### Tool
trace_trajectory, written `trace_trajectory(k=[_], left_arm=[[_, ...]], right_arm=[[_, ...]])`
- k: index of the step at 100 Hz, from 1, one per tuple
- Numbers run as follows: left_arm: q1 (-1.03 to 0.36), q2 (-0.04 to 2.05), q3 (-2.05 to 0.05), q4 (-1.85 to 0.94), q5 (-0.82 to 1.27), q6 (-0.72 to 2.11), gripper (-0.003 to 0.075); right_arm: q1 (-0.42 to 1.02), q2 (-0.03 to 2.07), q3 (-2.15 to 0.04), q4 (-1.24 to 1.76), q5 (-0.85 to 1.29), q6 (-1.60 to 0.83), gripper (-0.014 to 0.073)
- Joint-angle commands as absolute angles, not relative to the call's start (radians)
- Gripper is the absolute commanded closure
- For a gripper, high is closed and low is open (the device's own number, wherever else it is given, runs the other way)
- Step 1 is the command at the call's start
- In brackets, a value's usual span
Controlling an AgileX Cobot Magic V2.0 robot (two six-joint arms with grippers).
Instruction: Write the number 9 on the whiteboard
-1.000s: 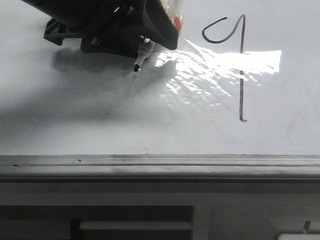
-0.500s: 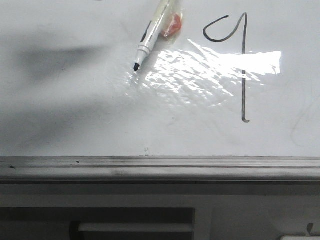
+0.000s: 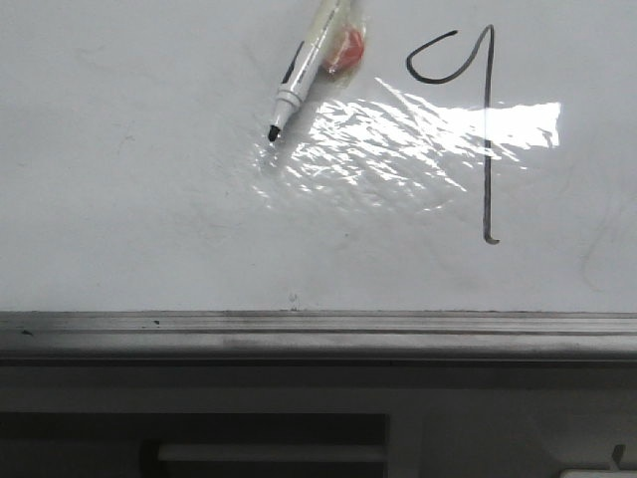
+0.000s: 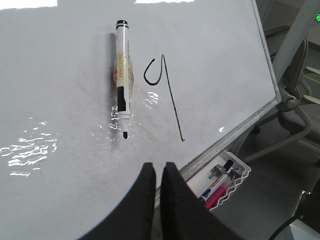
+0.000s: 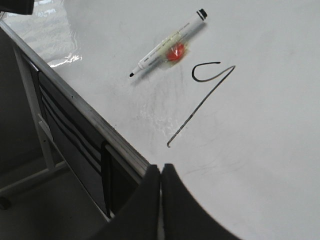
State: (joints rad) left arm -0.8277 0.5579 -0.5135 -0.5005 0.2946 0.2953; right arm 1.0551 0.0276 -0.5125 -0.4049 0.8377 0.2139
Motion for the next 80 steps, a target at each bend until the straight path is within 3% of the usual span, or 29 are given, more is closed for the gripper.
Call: trace_trajectory(k=[1, 50, 69, 80], left_arm=[[-0.833, 0.548, -0.536, -0.52, 0.239, 0.295, 0.0741], [-0.833, 0.552, -0.536, -0.52, 0.243, 0.295, 0.0741], [-0.825, 0.548, -0.522, -0.287, 0.234, 0.299, 0.0741], [-0.78, 0.539, -0.446, -0.185, 0.074, 0.299, 0.0741]], right_arm=[[1.049, 0.041, -0.532, -0.426, 0.78, 0.212, 0.0636], [1.049, 0.041, -0.532, -0.426, 0.78, 0.212, 0.0636], [1.049, 0.041, -0.532, -0.426, 0.78, 0.212, 0.0635], [1.049, 0.041, -0.532, -0.426, 0.78, 0.212, 0.0636]])
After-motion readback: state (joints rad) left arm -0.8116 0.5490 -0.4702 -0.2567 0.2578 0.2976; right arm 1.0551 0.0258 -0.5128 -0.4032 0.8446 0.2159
